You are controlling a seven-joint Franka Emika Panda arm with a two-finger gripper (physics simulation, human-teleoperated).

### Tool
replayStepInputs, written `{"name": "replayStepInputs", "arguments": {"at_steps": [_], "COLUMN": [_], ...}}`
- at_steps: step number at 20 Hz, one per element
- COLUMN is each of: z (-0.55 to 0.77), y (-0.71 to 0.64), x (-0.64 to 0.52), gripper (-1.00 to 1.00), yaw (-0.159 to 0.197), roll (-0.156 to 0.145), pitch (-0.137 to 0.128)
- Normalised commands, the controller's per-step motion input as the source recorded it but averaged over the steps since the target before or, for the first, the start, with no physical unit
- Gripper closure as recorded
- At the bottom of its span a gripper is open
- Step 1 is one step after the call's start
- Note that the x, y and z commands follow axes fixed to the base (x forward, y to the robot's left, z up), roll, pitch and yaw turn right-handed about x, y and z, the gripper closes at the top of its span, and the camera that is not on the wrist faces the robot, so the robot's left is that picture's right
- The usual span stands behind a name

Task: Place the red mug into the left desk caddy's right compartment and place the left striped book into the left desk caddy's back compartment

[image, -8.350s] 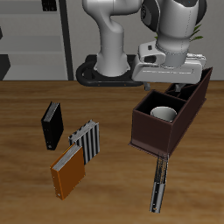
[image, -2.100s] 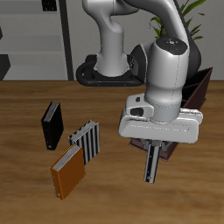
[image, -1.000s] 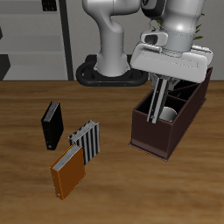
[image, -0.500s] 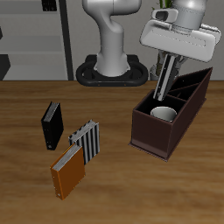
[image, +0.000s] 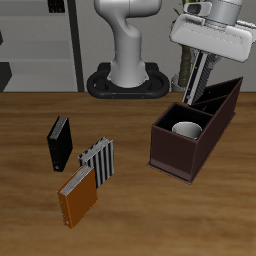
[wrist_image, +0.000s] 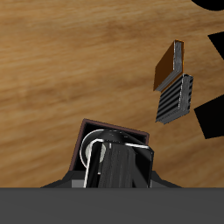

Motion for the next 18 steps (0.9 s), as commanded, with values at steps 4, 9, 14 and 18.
{"name": "replayStepInputs", "arguments": {"at_steps": [4,9,14,18], "z": [-0.17,-0.23,-0.17,-0.05], "y": [0.42,0.32,0.3,0.19], "x": [-0.3,-0.21,-0.18,-0.17], "gripper": [1.0,1.0,1.0,1.0], "yaw": [0.036,0.002,-0.026,0.024], "roll": [-0.022,-0.01,0.077,0.012], "pitch": [-0.058,-0.004,0.043,-0.046]}}
